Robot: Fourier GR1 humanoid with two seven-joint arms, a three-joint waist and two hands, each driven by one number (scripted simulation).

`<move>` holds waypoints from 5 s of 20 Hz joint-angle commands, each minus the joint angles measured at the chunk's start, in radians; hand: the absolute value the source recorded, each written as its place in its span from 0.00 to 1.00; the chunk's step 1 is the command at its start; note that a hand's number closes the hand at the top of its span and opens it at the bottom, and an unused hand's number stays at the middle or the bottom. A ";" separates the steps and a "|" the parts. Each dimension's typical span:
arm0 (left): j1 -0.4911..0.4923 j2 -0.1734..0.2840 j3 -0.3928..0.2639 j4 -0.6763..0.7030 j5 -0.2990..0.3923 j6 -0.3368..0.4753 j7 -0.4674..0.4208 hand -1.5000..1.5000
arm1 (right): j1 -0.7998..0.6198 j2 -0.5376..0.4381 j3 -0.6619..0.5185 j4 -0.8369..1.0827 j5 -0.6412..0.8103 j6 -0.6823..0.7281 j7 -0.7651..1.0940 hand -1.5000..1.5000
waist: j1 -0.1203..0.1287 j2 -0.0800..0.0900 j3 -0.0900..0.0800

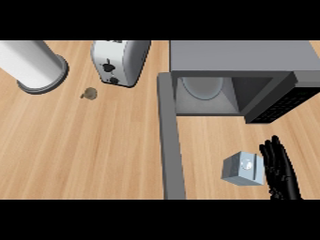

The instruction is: Pick up the milk, place it into the microwave and close the microwave

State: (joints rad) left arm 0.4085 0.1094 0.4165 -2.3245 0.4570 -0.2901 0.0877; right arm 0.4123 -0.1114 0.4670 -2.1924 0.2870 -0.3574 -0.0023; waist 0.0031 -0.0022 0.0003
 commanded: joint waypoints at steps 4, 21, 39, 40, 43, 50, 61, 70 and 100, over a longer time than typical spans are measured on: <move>0.009 -0.016 0.037 0.031 0.021 -0.065 -0.008 0.00 | -0.038 0.011 -0.128 0.202 -0.109 -0.011 -0.131 0.00 | 0.001 0.001 0.000; 0.001 -0.086 0.082 -0.034 0.028 -0.101 0.039 0.00 | -0.066 -0.008 -0.351 0.680 -0.320 0.147 -0.569 0.00 | -0.001 0.002 0.000; 0.044 -0.100 0.214 -0.063 0.152 -0.197 0.094 0.00 | -0.354 -0.012 -0.500 1.197 -0.295 0.196 -0.804 0.00 | 0.008 0.001 0.000; -0.029 -0.070 0.204 -0.044 0.131 -0.152 0.124 0.00 | -0.375 0.010 -0.473 1.181 -0.265 0.166 -0.774 0.00 | 0.003 0.002 0.000; 0.055 -0.066 0.259 -0.005 0.188 -0.252 0.055 0.00 | -0.371 -0.009 -0.488 1.188 -0.284 0.211 -0.809 1.00 | 0.006 0.001 0.000; 0.060 -0.108 0.192 -0.042 0.141 -0.205 0.058 0.00 | -0.442 0.065 -0.467 1.275 -0.220 0.127 -0.968 1.00 | 0.006 0.001 0.000; 0.007 -0.078 0.240 -0.019 0.167 -0.219 0.098 0.00 | -0.808 -0.074 -0.582 1.694 -0.260 0.345 -1.068 1.00 | 0.016 0.005 0.001; 0.085 -0.107 0.208 0.046 0.122 -0.262 -0.019 0.00 | -0.648 0.004 -0.470 1.317 -0.284 0.429 -0.906 1.00 | -0.002 -0.003 -0.002; -0.098 -0.053 0.275 0.097 0.128 -0.263 0.113 0.00 | -1.383 0.022 -0.544 1.783 0.020 -0.082 -0.491 1.00 | 0.046 0.020 0.001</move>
State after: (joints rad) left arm 0.3260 0.0741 0.7188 -2.2149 0.6299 -0.5553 0.1969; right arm -0.8472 -0.0892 -0.0457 -0.5388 0.2827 -0.3649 -0.5124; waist 0.0360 0.0163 0.0041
